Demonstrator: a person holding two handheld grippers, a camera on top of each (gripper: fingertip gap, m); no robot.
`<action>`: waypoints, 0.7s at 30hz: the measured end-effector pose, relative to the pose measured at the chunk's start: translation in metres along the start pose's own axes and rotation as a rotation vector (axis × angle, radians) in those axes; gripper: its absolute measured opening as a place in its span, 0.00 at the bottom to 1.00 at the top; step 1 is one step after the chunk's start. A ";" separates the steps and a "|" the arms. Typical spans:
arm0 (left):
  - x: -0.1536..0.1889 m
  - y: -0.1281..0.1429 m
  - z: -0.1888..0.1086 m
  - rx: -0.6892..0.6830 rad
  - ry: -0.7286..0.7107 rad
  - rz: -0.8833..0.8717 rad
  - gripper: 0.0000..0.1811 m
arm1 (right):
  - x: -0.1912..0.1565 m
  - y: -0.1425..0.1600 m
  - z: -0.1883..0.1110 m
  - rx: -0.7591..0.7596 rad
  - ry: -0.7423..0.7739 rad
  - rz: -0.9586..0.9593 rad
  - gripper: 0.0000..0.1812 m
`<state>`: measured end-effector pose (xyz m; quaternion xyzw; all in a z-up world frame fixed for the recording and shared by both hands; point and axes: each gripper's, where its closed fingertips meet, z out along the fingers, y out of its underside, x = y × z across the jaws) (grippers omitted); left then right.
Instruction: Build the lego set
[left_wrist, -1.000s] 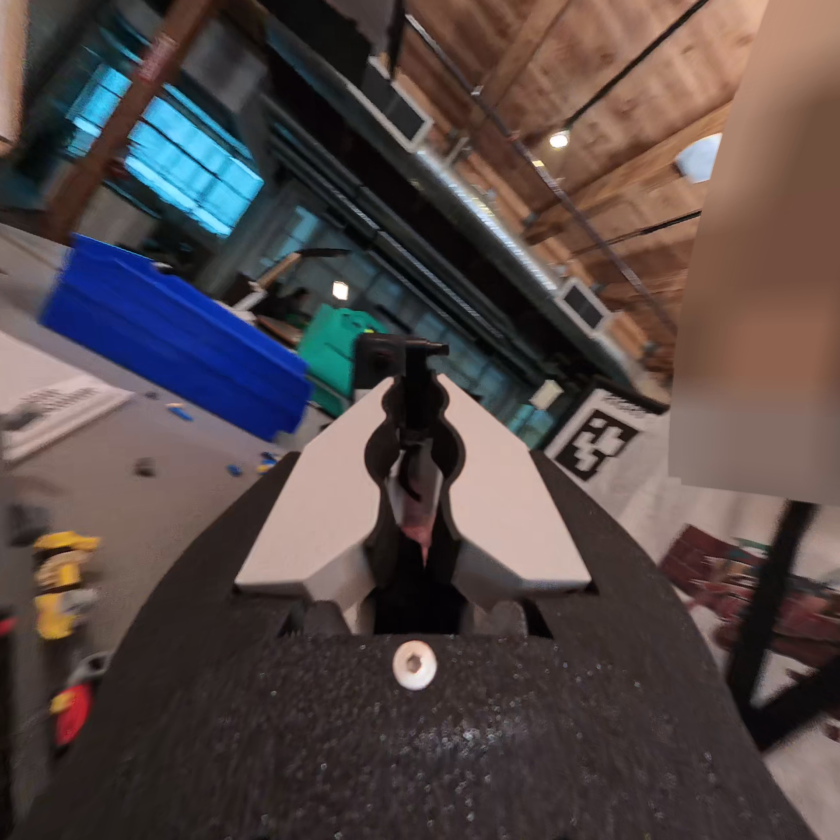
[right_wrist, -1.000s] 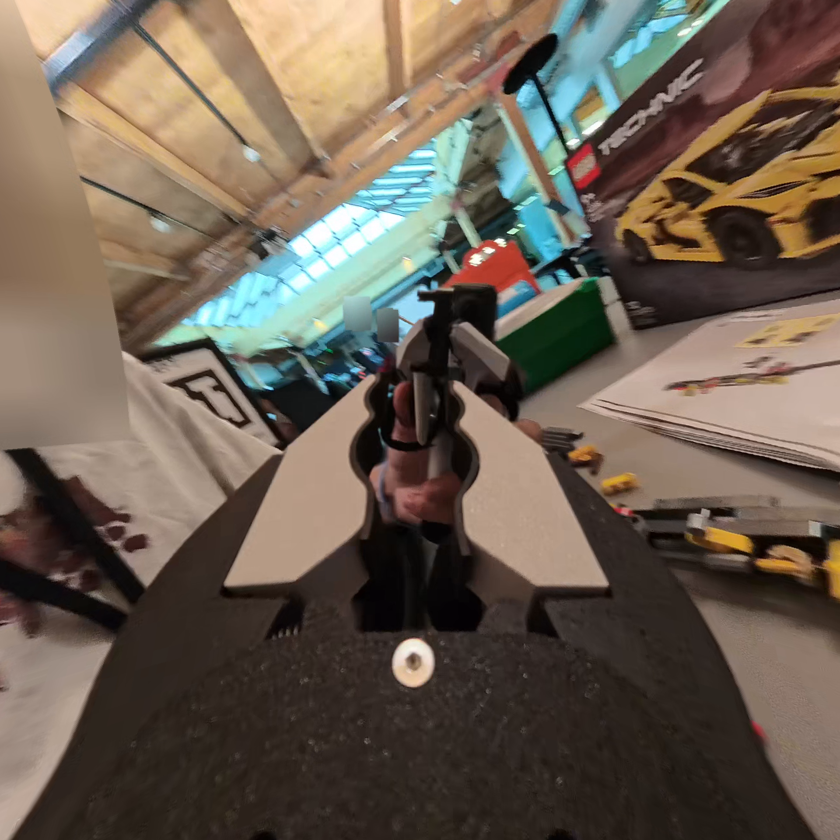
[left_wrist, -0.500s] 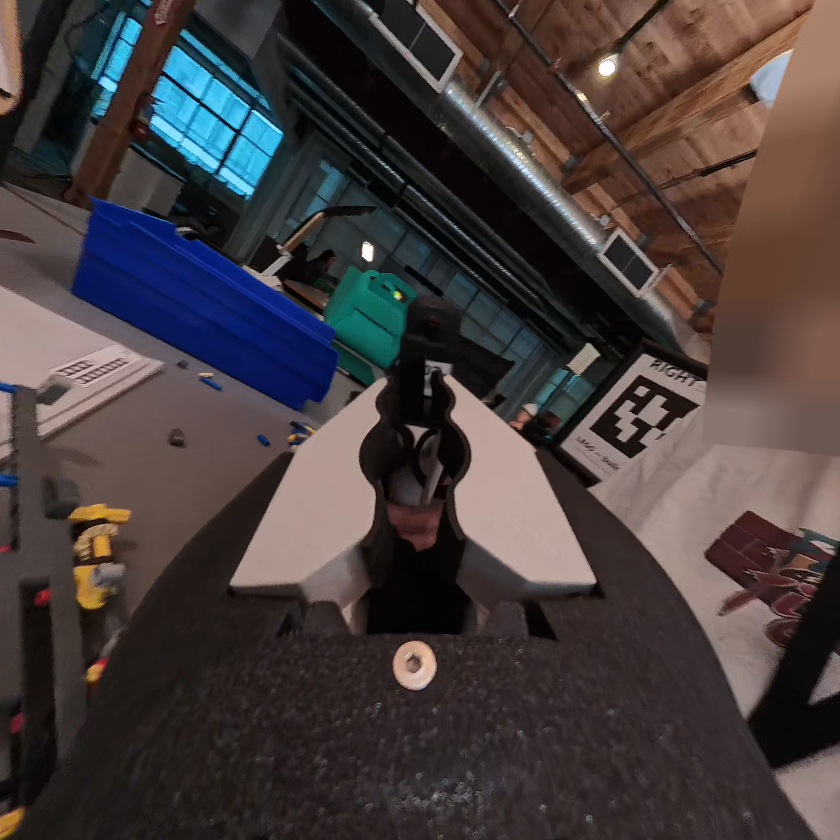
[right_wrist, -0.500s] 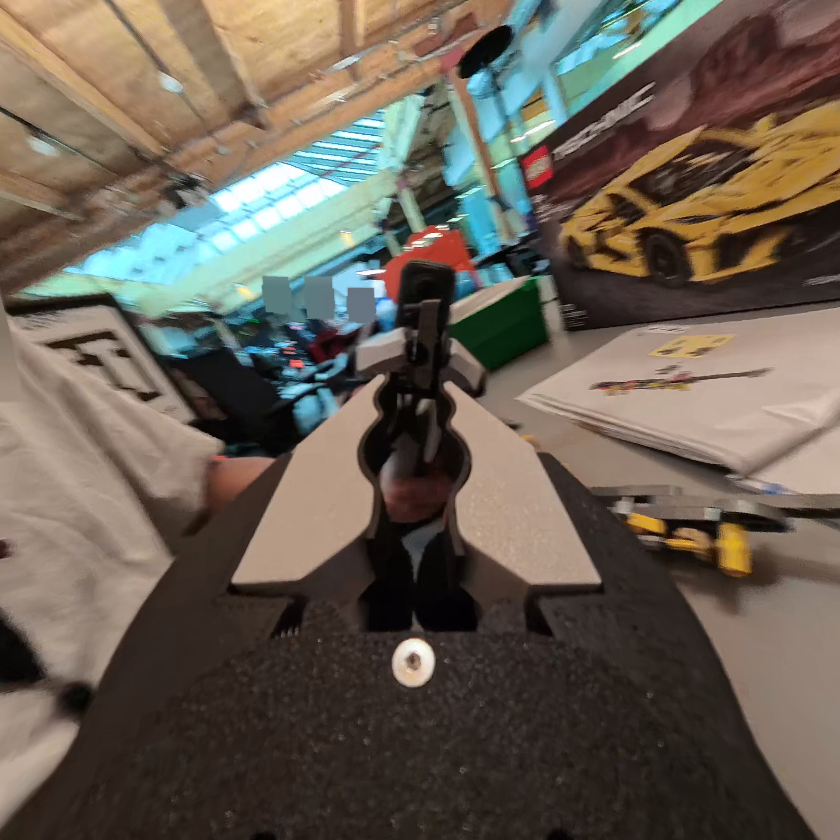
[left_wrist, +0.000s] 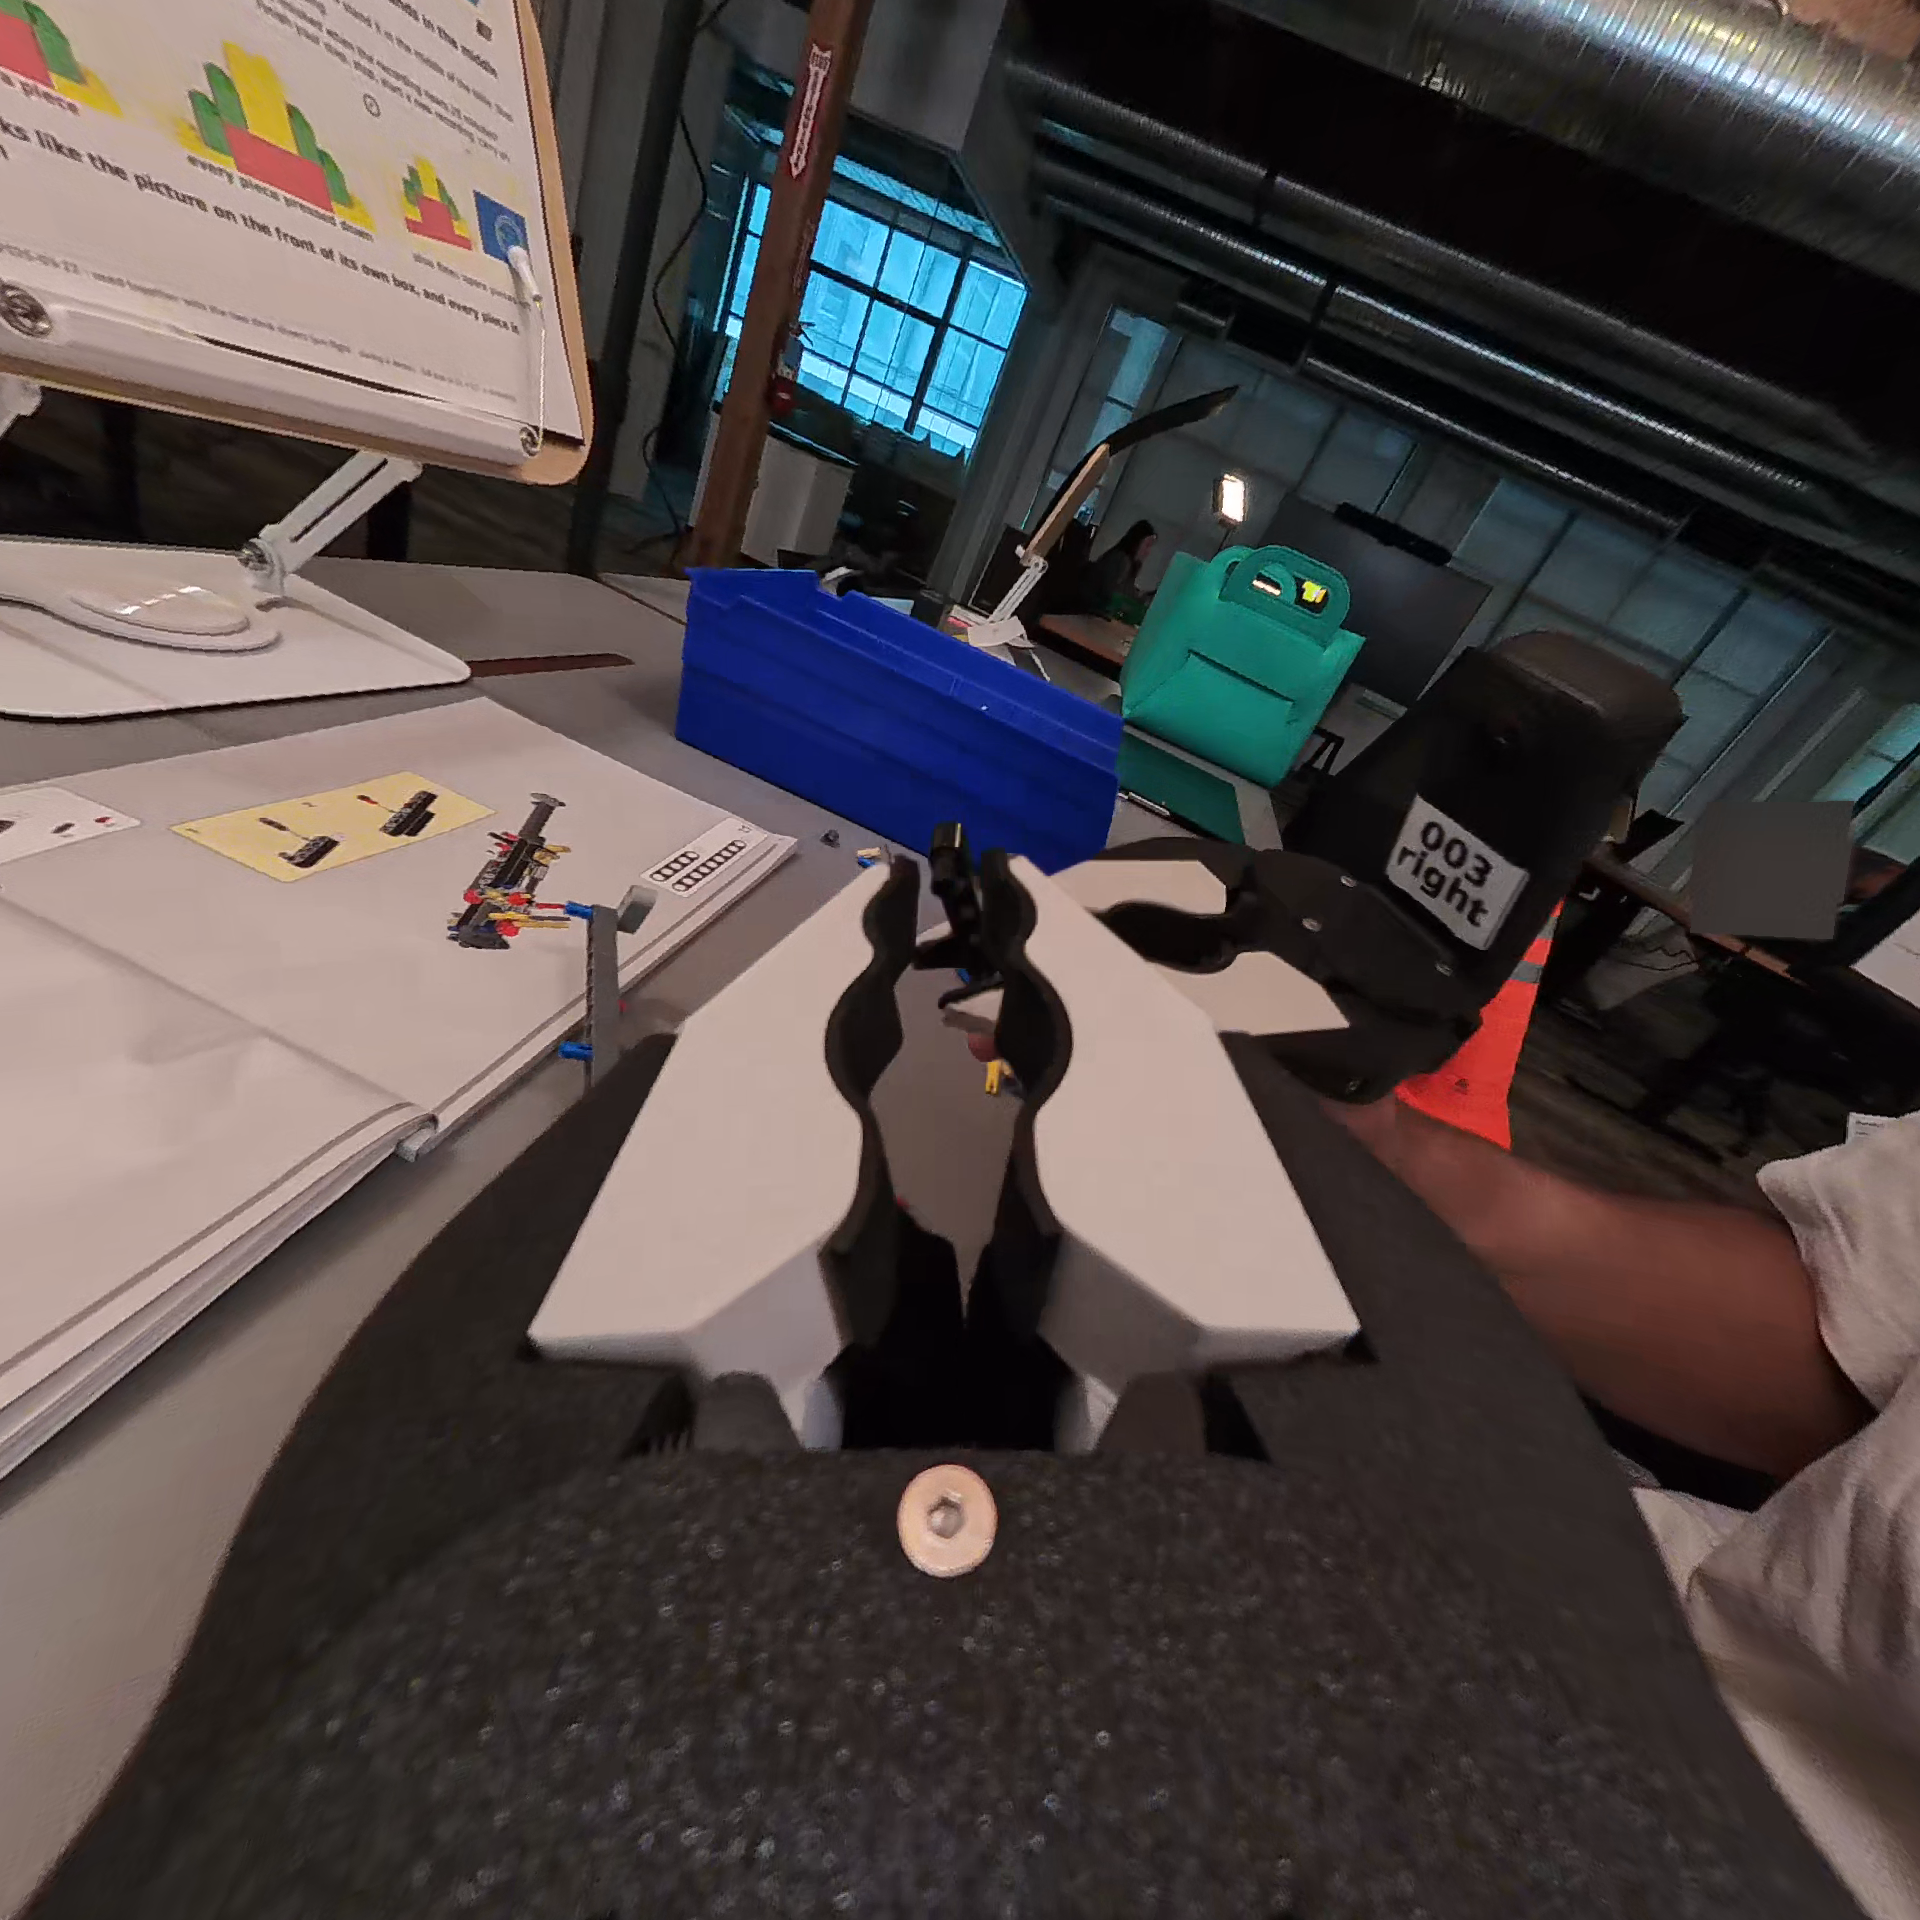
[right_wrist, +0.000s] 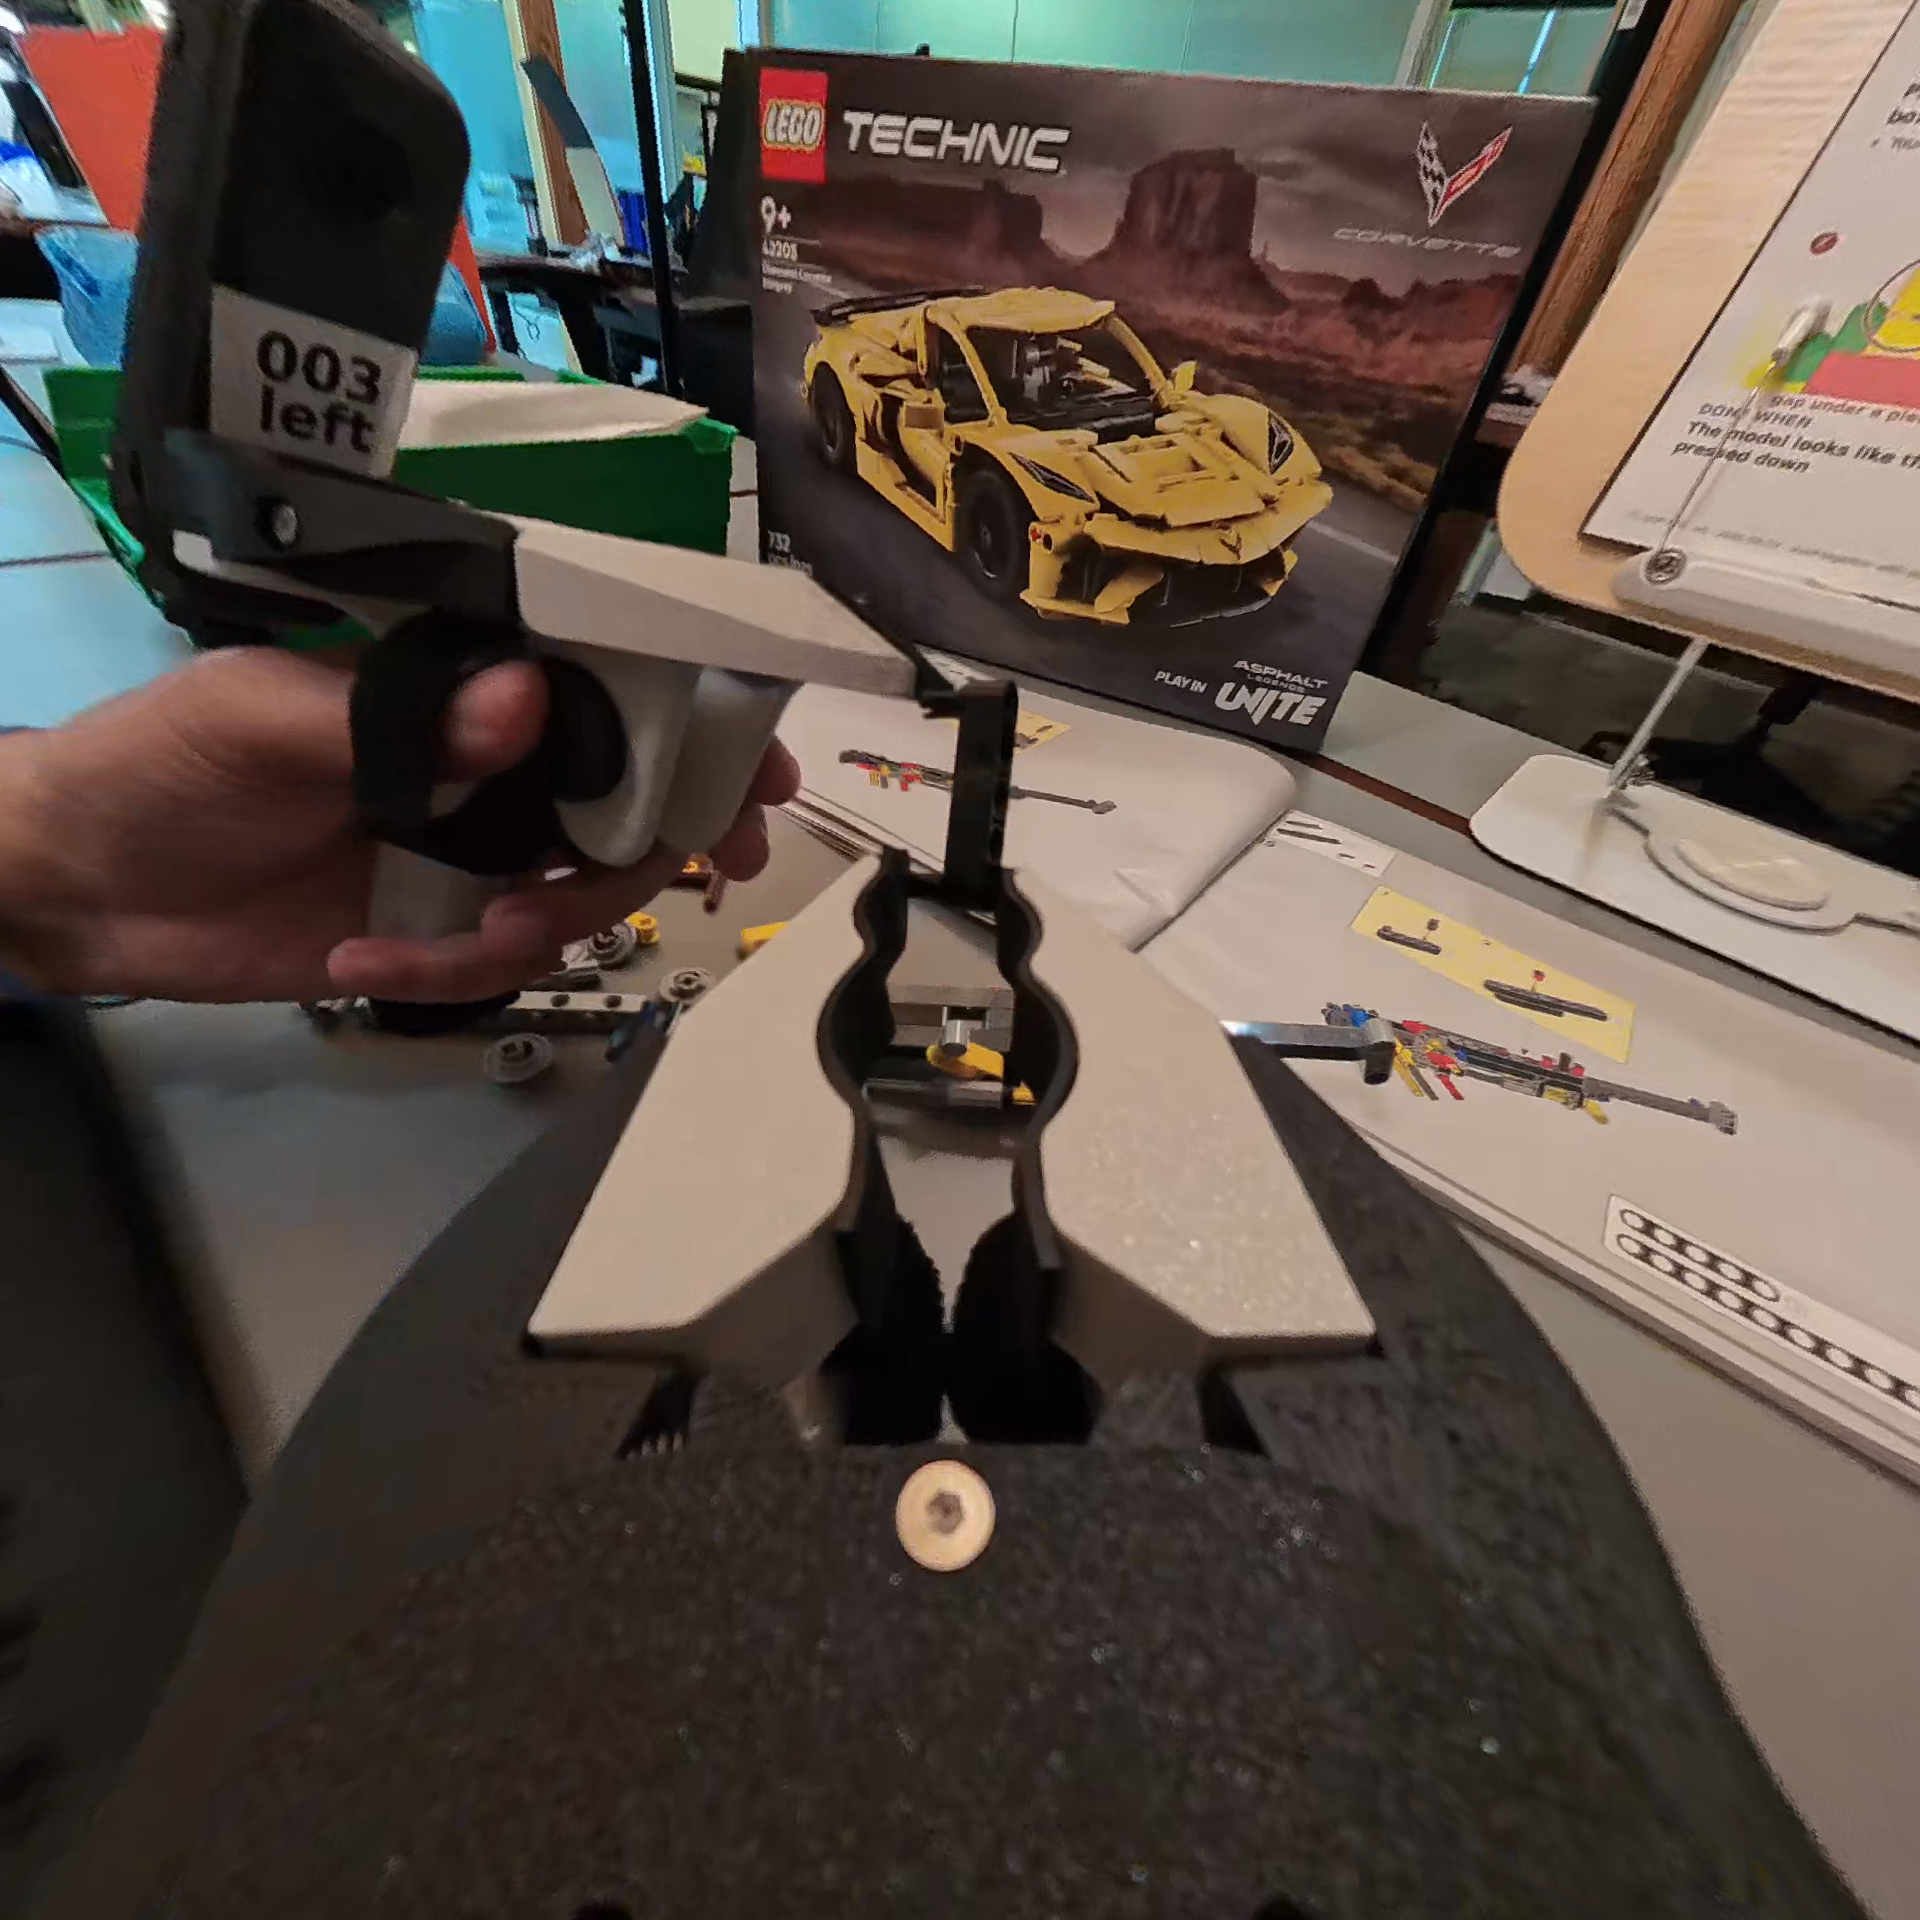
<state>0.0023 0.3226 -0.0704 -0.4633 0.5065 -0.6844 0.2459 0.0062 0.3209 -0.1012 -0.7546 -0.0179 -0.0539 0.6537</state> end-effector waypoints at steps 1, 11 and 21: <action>0.000 0.001 0.000 -0.004 -0.004 0.005 0.06 | 0.000 -0.001 0.000 0.001 0.012 -0.024 0.09; 0.001 0.003 0.001 -0.025 -0.009 0.036 0.03 | -0.004 0.000 0.000 -0.005 0.009 -0.062 0.09; 0.021 -0.008 -0.005 0.015 0.138 -0.015 0.01 | -0.016 -0.019 -0.011 0.109 -0.064 -0.044 0.10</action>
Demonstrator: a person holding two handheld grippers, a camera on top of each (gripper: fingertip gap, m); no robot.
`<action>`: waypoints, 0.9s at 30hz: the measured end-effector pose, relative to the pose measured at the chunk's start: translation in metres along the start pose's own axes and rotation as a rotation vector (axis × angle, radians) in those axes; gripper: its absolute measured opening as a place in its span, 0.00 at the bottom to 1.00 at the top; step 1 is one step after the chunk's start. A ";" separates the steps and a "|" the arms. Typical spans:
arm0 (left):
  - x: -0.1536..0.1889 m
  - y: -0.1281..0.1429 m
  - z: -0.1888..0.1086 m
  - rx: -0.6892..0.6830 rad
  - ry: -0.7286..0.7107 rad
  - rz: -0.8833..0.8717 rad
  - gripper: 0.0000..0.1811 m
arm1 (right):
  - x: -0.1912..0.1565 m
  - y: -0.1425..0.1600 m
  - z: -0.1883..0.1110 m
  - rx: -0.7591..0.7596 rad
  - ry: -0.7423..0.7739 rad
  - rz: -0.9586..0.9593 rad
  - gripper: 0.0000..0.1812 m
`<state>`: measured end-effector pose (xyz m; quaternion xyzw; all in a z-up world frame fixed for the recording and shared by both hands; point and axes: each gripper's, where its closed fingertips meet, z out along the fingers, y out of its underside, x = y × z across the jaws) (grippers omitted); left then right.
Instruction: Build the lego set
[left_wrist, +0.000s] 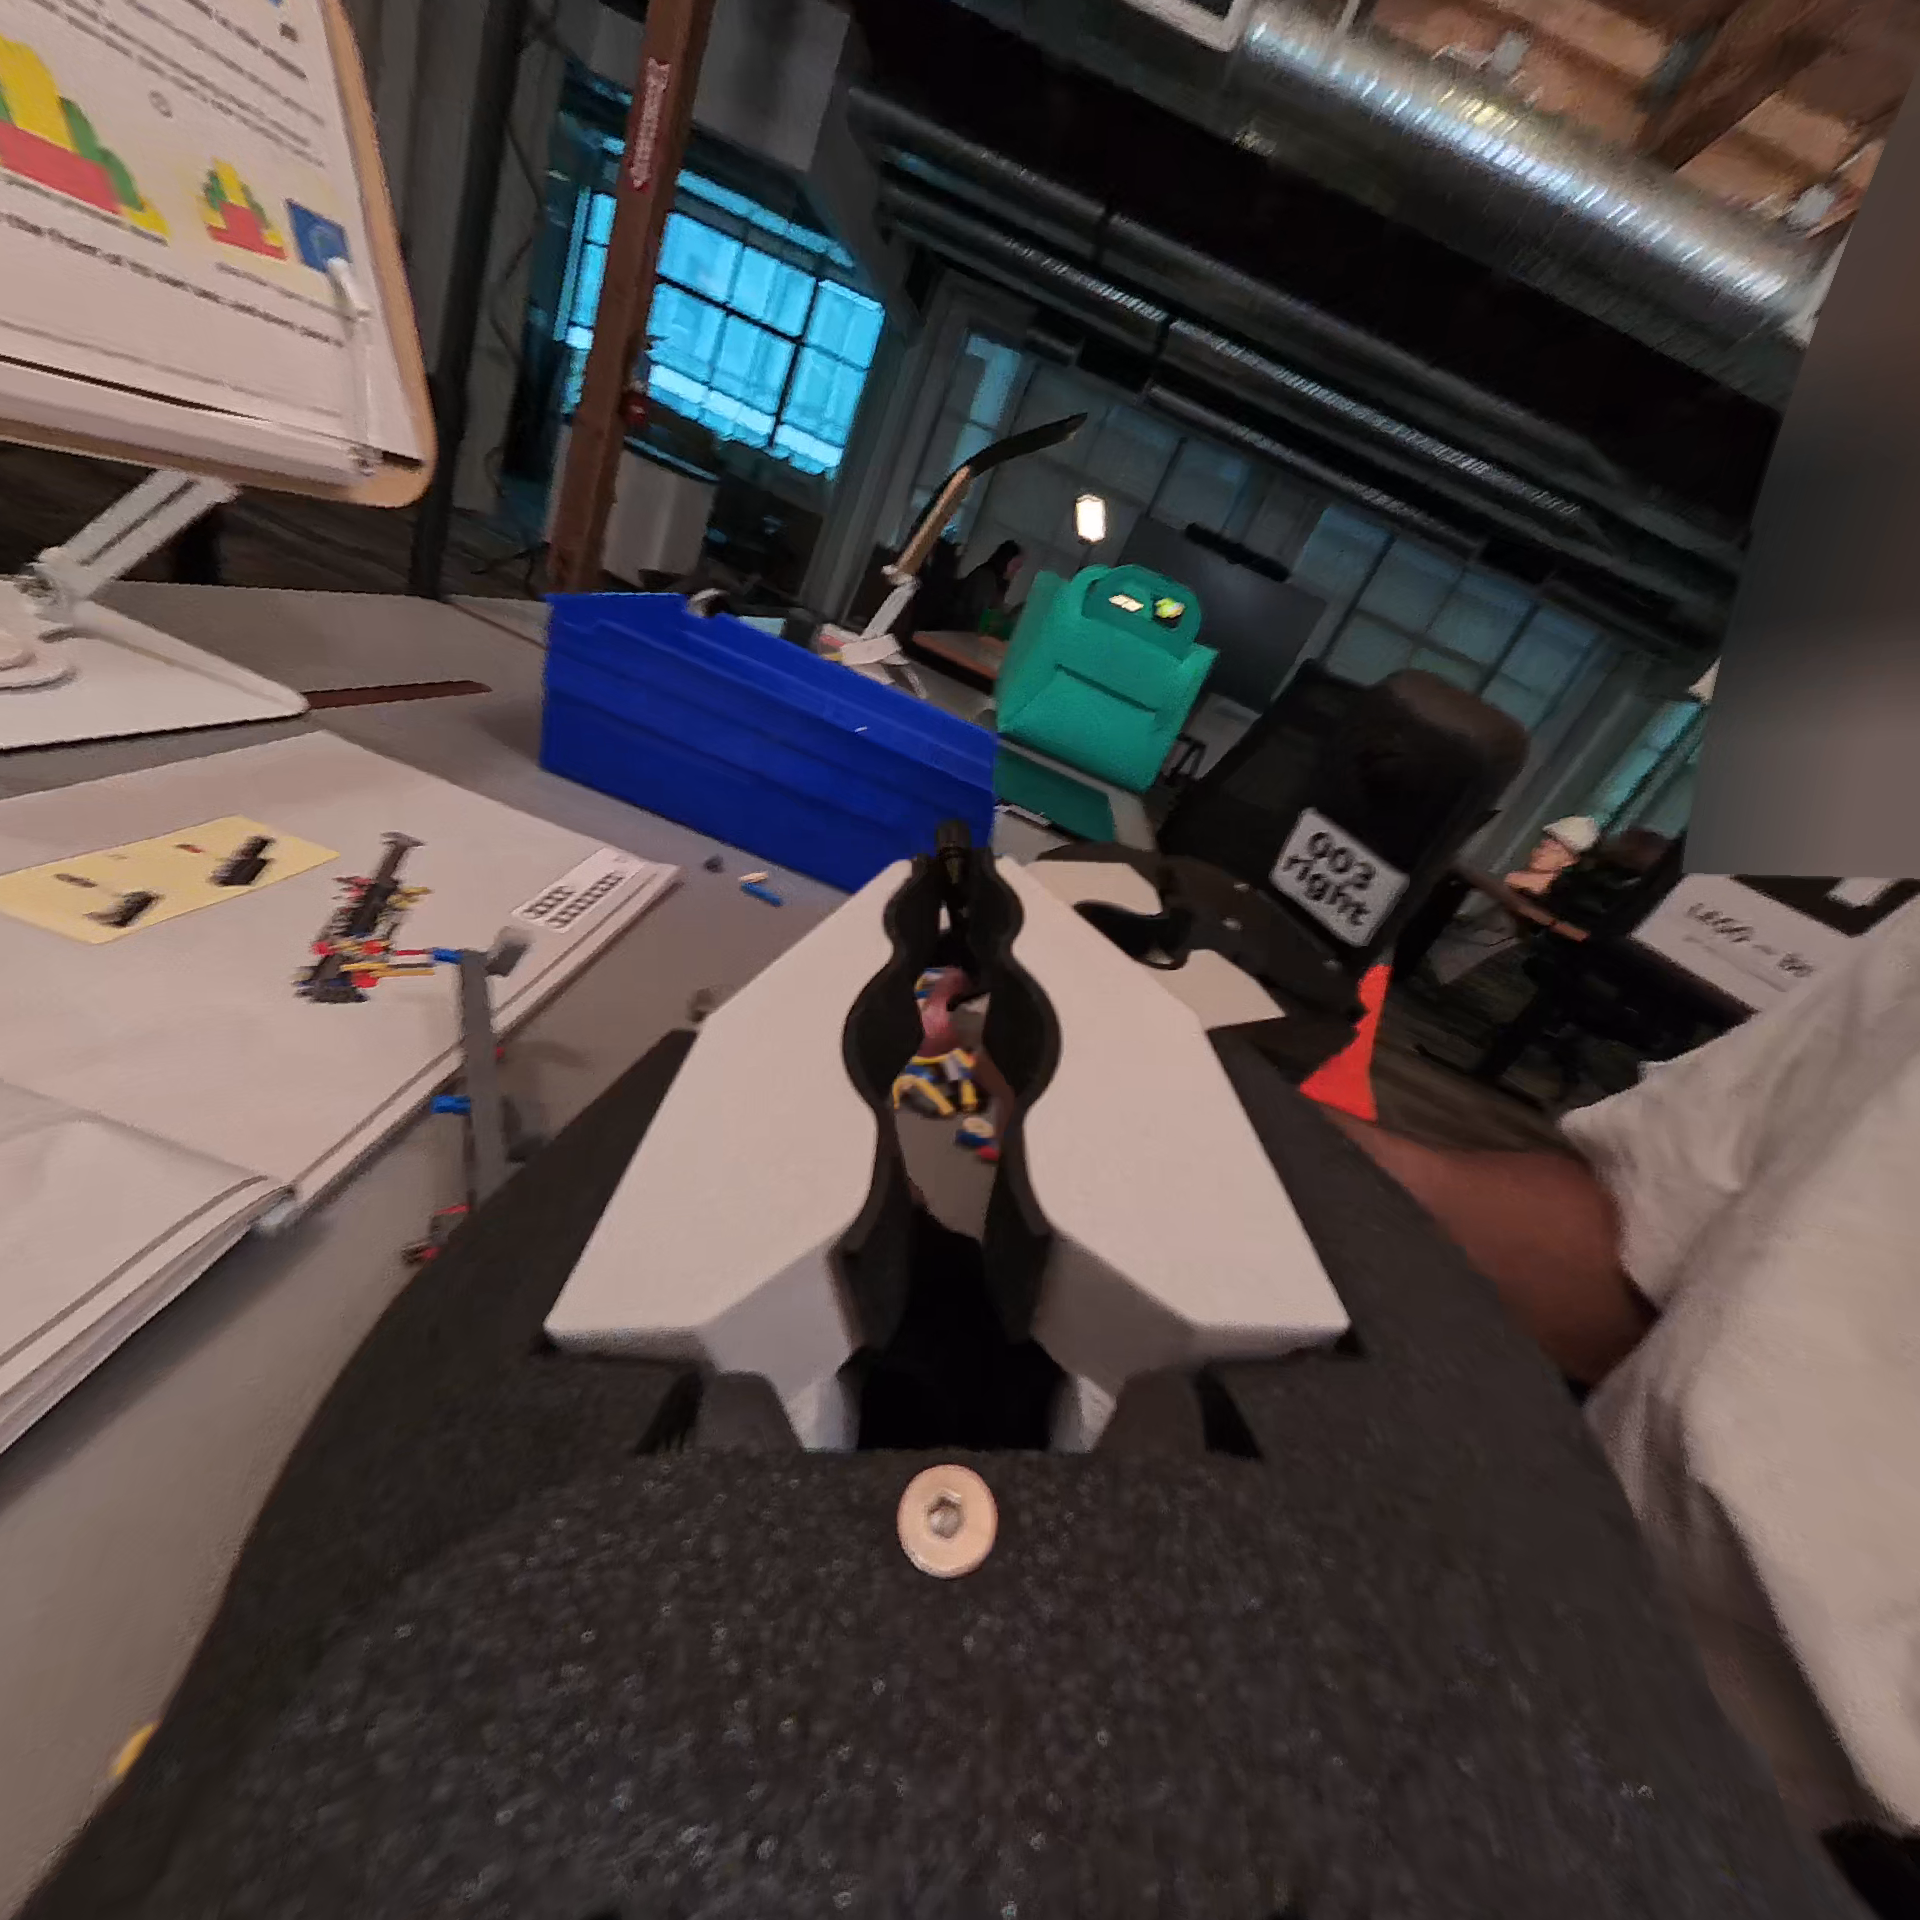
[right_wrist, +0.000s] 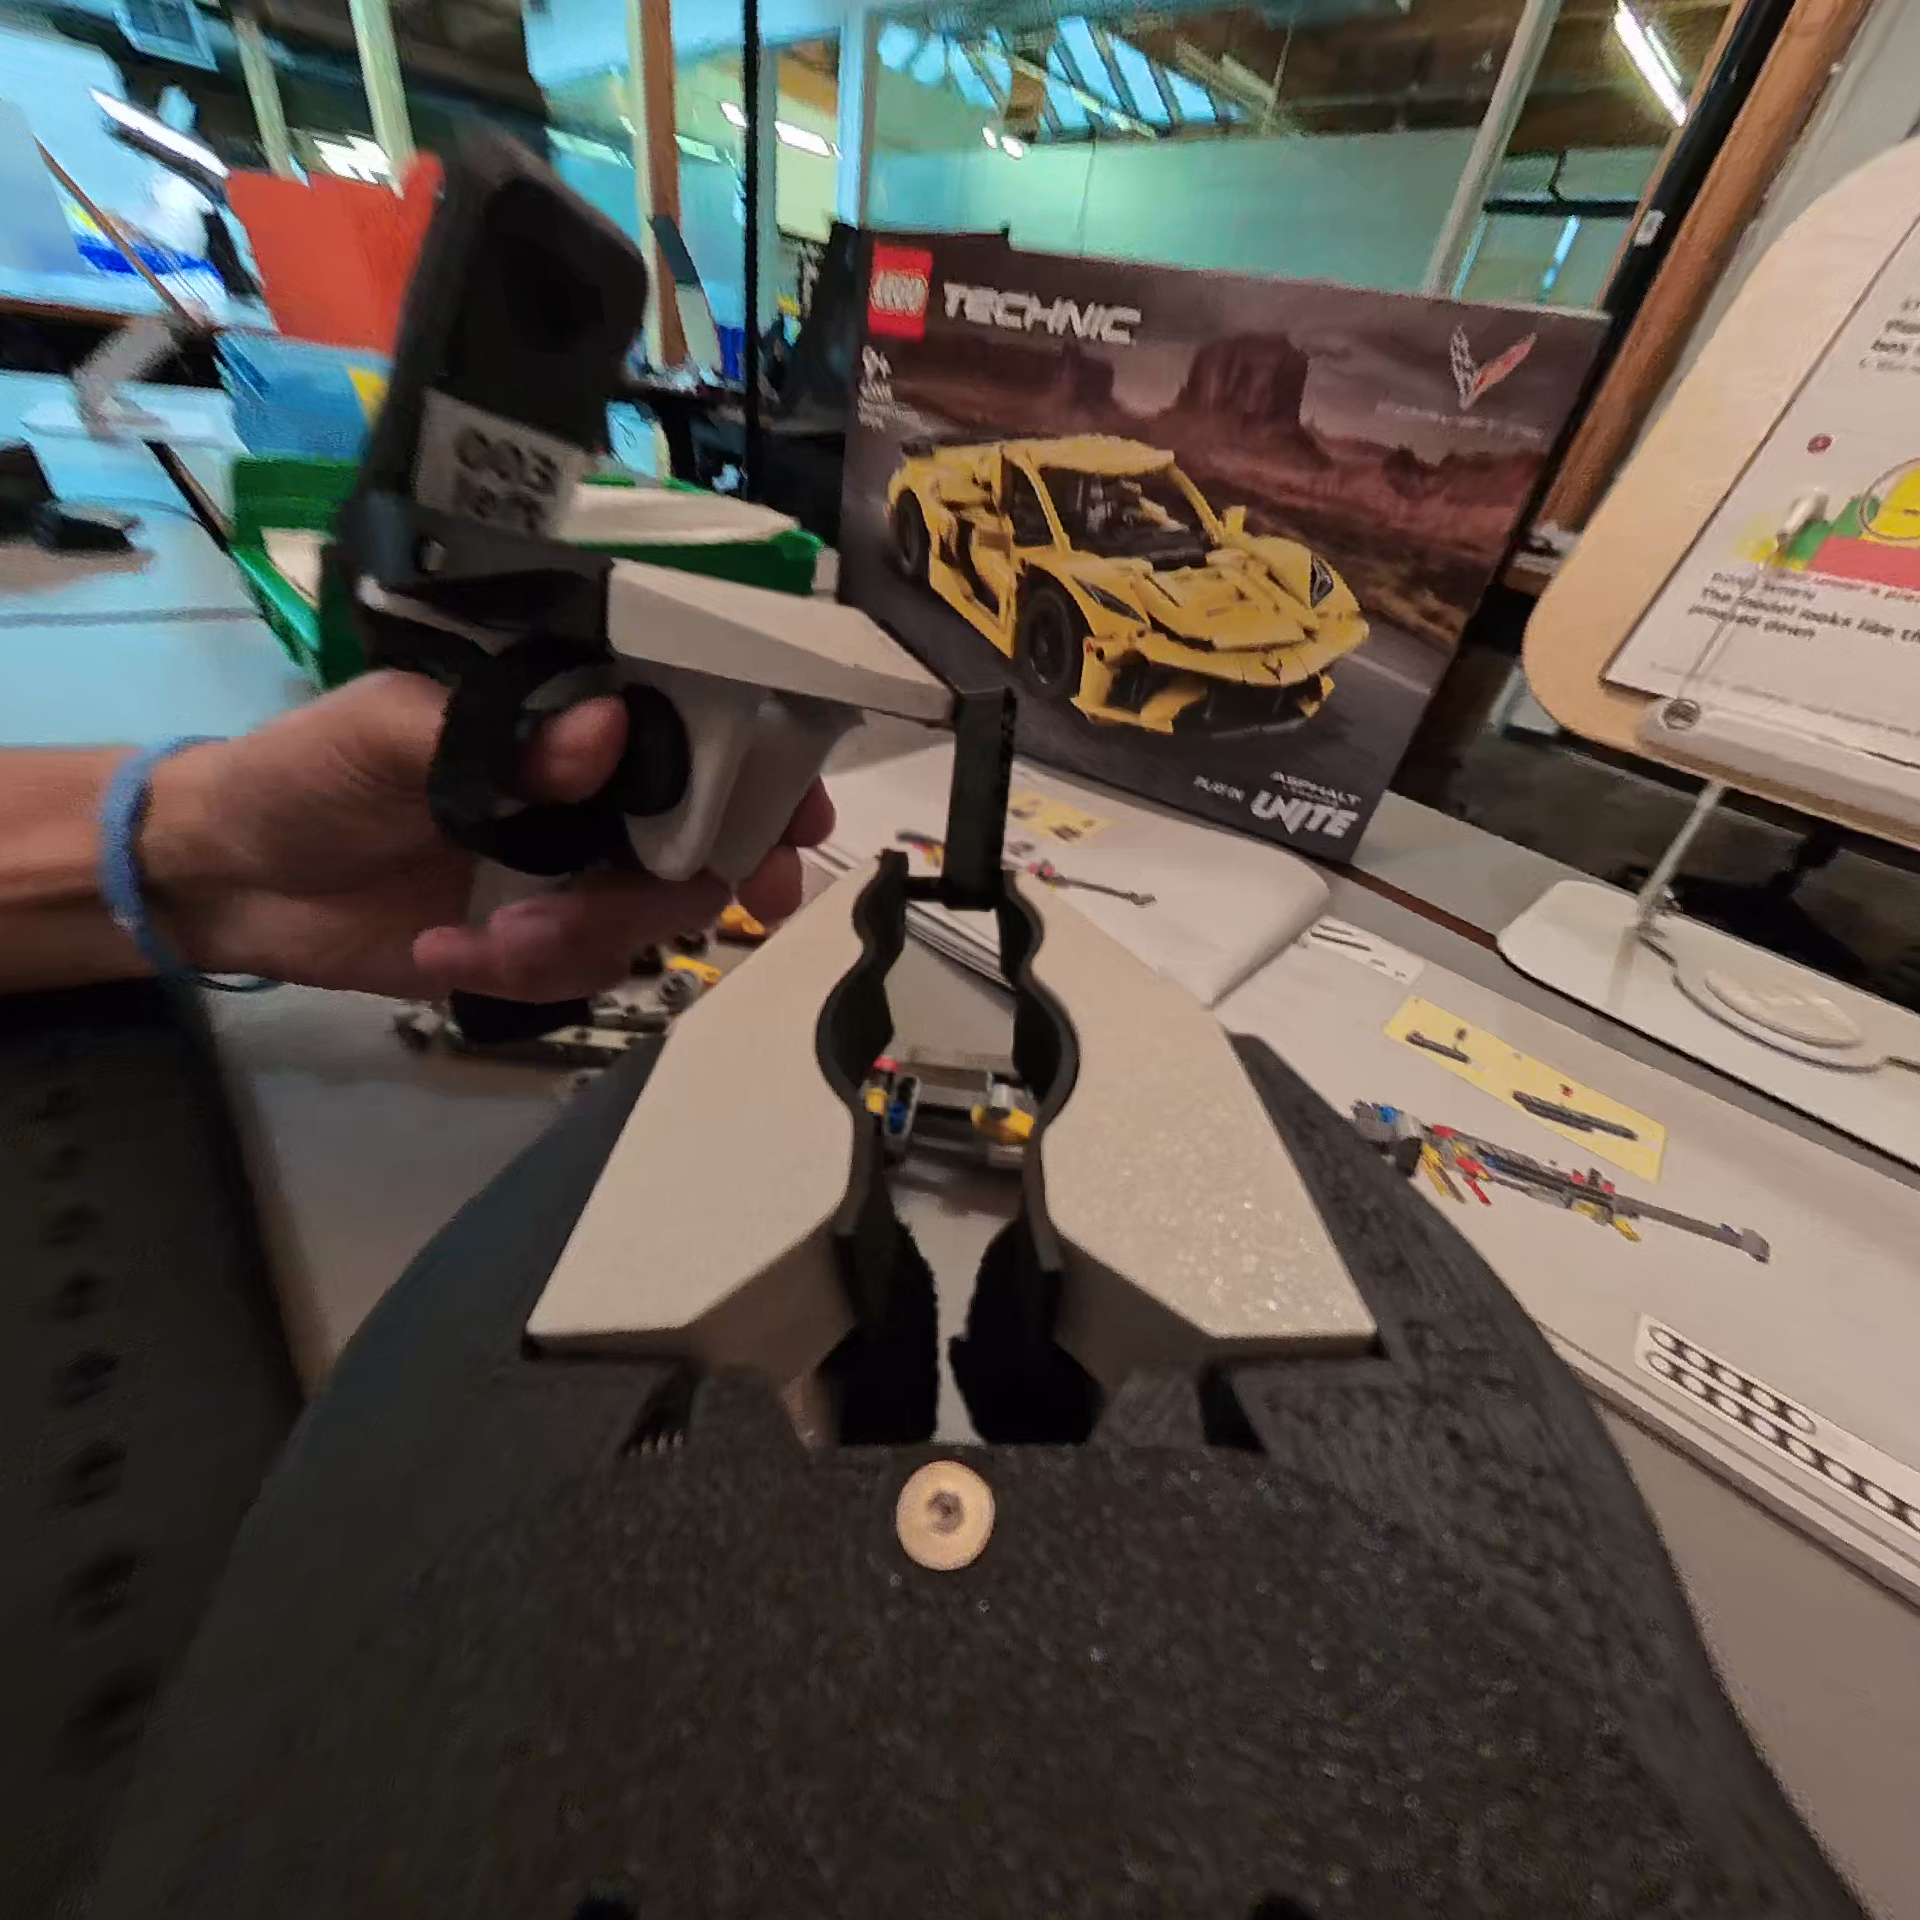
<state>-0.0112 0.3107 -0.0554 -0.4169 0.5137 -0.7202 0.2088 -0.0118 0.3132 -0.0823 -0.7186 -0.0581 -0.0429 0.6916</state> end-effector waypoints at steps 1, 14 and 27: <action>0.006 -0.002 -0.002 0.011 0.050 -0.031 0.02 | -0.003 -0.006 -0.003 0.034 -0.032 0.026 0.11; 0.023 0.009 -0.001 -0.050 0.181 -0.055 0.02 | -0.015 -0.029 -0.020 0.180 -0.107 -0.054 0.09; 0.021 0.020 0.004 -0.082 0.164 -0.059 0.02 | -0.008 -0.024 -0.020 0.160 -0.081 -0.056 0.06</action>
